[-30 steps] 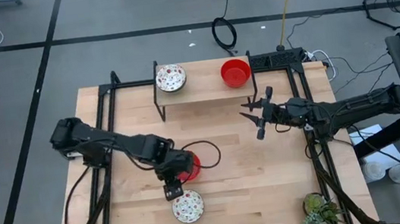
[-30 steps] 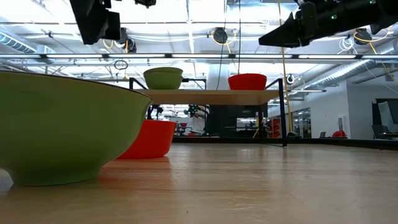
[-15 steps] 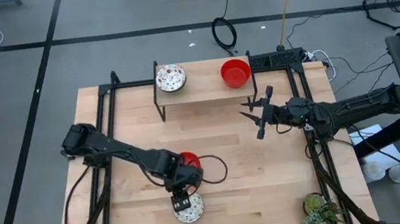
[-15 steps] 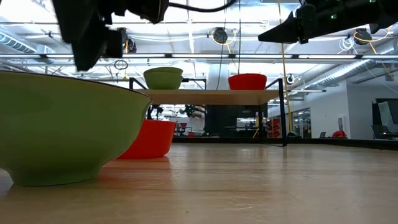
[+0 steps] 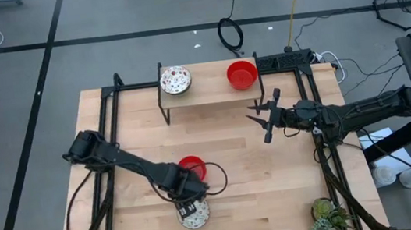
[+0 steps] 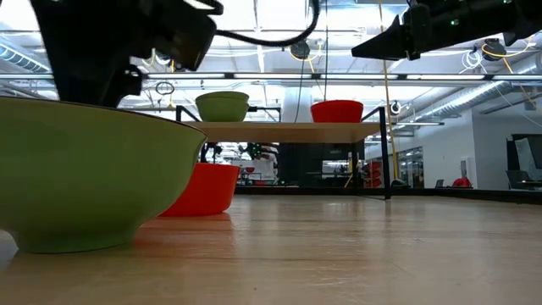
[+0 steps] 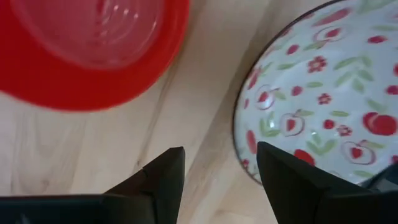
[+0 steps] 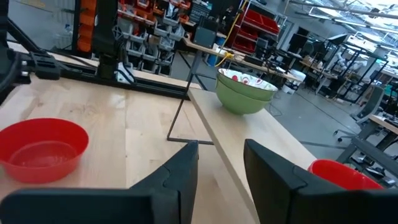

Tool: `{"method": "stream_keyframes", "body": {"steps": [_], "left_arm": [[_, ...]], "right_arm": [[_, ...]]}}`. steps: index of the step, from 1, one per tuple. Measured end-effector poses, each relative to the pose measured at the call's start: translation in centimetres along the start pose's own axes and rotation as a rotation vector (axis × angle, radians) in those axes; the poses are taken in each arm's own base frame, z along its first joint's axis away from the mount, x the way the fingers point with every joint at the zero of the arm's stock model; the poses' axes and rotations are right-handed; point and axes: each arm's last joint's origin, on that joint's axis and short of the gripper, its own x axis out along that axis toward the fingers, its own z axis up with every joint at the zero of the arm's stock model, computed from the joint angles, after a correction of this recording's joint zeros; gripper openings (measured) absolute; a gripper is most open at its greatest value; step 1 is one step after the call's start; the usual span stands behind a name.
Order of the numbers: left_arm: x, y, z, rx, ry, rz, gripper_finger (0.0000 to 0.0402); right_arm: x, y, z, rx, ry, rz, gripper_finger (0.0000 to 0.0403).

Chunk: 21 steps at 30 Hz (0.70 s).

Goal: Pick & Place Mini bowls
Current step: Stack the white patterned bowl on the white patterned bowls on the shelf

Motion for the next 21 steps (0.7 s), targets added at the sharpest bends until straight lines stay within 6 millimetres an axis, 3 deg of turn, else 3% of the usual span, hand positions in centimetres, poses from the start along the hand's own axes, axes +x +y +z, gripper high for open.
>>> {"method": "stream_keyframes", "body": {"steps": [11,21], "left_arm": [[1.2,-0.4,-1.1,-0.002,-0.005,0.028,0.0202],[1.2,-2.1,-0.7,0.033,-0.105,-0.101,0.0202]], "right_arm": [[-0.4,1.0,0.4,0.015,-0.028,0.054,0.0116],[-0.5,1.2,0.6,0.024,-0.043,0.066,0.0116]]}}
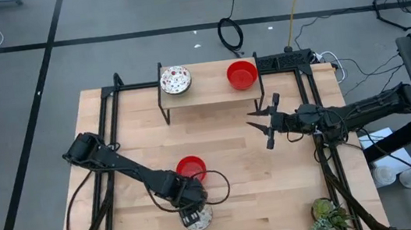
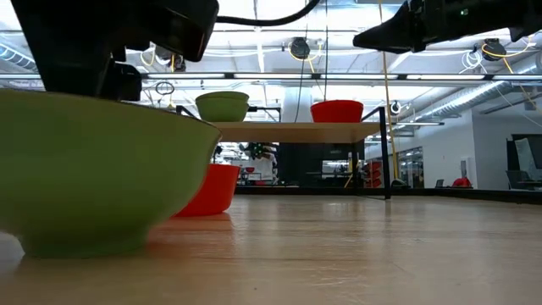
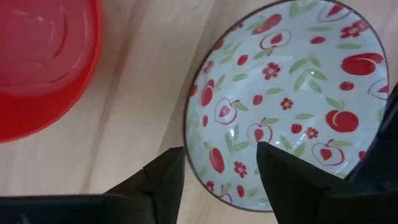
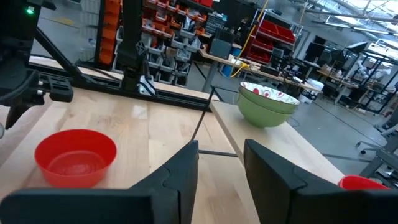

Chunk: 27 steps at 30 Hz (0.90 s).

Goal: Pick & Place Mini bowls
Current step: Stack the white patterned bowl on the white patterned bowls on the shelf

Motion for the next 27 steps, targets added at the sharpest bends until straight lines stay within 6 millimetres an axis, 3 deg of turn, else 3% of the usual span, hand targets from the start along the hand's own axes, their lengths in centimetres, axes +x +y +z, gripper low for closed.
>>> {"method": "stream_keyframes", "body": {"steps": [8,17,27], "left_arm": [[0.1,0.1,0.0,-0.003,-0.001,0.011,0.0202],[2.1,0.2,0.2,0.011,0.047,0.041,0.0202],[2.2,0.2,0.3,0.028,0.04,0.047,0.0202]], "right_arm": [[0.0,0.0,0.0,0.003,0.0,0.0,0.0116],[0.0,0.0,0.0,0.003,0.001,0.0,0.0116],[0.0,0.0,0.0,0.003,0.001,-0.001,0.0116]]}}
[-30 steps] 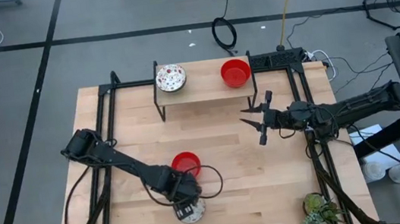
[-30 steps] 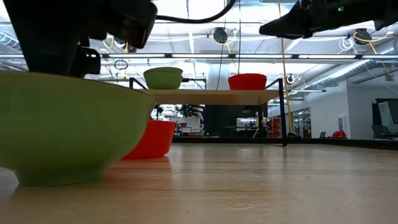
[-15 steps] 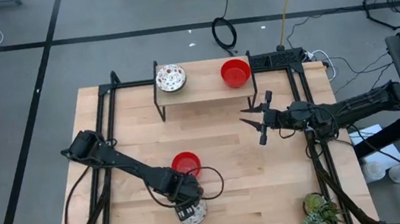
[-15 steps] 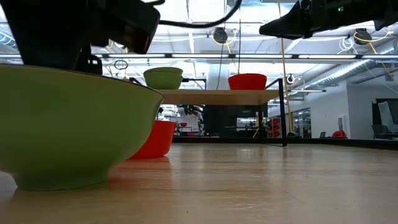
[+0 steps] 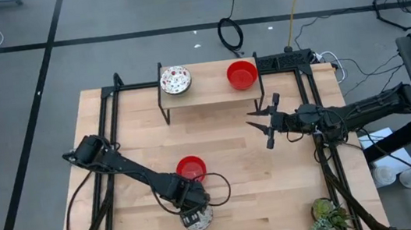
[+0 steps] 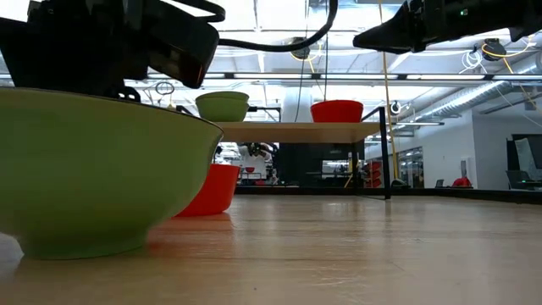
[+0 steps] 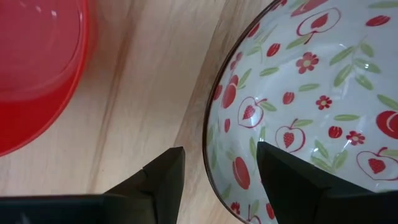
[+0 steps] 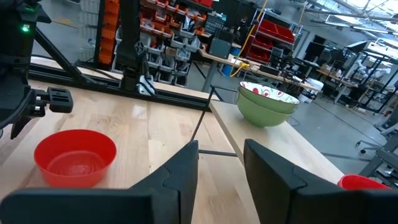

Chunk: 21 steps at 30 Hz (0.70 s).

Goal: Pick & Place Mini bowls
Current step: Stack the white patterned bowl on the white patterned bowls on the shelf

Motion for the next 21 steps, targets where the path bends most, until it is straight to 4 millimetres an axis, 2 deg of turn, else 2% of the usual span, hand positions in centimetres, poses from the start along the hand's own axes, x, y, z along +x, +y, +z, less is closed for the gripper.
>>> {"method": "stream_keyframes", "body": {"steps": [21], "left_arm": [[0.0,0.0,0.01,0.004,-0.002,0.001,0.0202]], "right_arm": [[0.0,0.0,0.0,0.008,0.0,0.001,0.0116]]}}
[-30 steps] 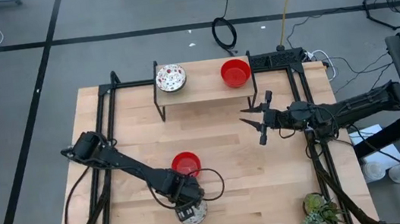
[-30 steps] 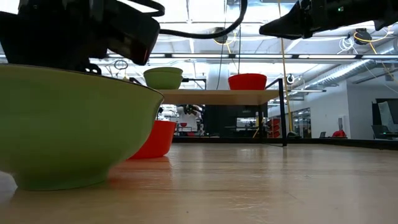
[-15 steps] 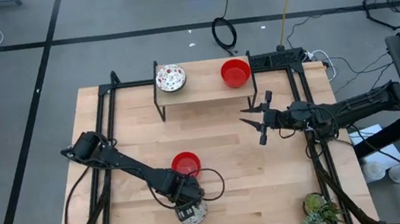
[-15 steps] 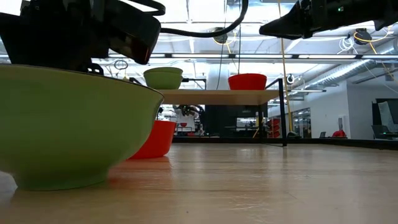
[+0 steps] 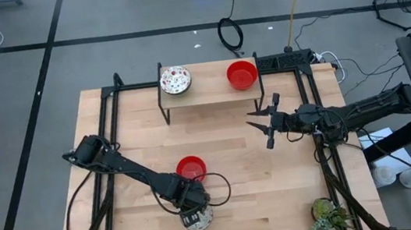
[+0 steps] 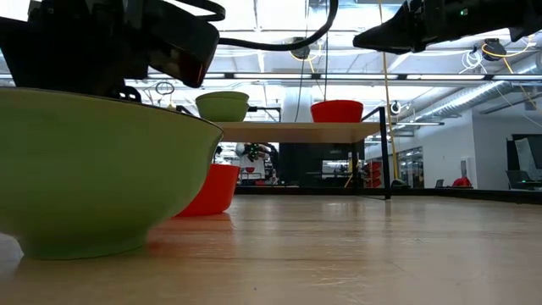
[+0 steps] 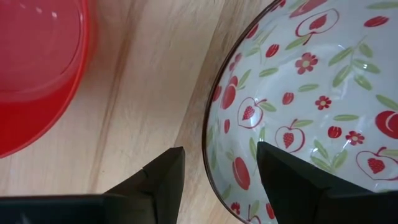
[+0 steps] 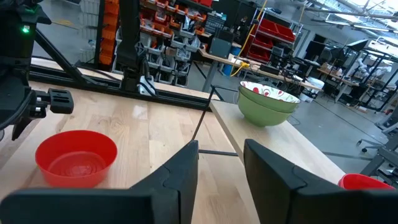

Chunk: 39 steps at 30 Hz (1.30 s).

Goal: Pick & Place Mini bowls
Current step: Stack the white patterned bowl on the white patterned bowls on the shelf

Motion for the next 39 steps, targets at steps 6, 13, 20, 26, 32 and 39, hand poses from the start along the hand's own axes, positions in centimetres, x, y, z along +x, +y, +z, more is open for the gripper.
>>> {"method": "stream_keyframes", "body": {"steps": [6,13,20,26,32,39], "left_arm": [[0.0,0.04,0.03,0.0,-0.016,0.015,0.0202],[0.0,0.11,0.11,0.011,-0.039,0.037,0.0202],[0.0,0.12,0.12,0.012,-0.042,0.039,0.0202],[0.0,0.16,0.16,0.012,-0.057,0.054,0.0202],[0.01,0.15,0.16,0.009,-0.057,0.054,0.0202],[0.02,0.16,0.17,0.012,-0.057,0.054,0.0202]], "right_arm": [[0.0,0.0,0.0,0.001,0.0,0.0,0.0116],[0.0,0.02,-0.06,-0.002,0.006,0.002,0.0116],[0.0,0.02,-0.06,-0.002,0.006,0.002,0.0116],[0.0,0.02,-0.06,-0.002,0.006,0.002,0.0116],[0.0,0.02,-0.06,-0.002,0.006,0.002,0.0116],[0.0,0.02,-0.06,-0.003,0.006,0.002,0.0116]]}}
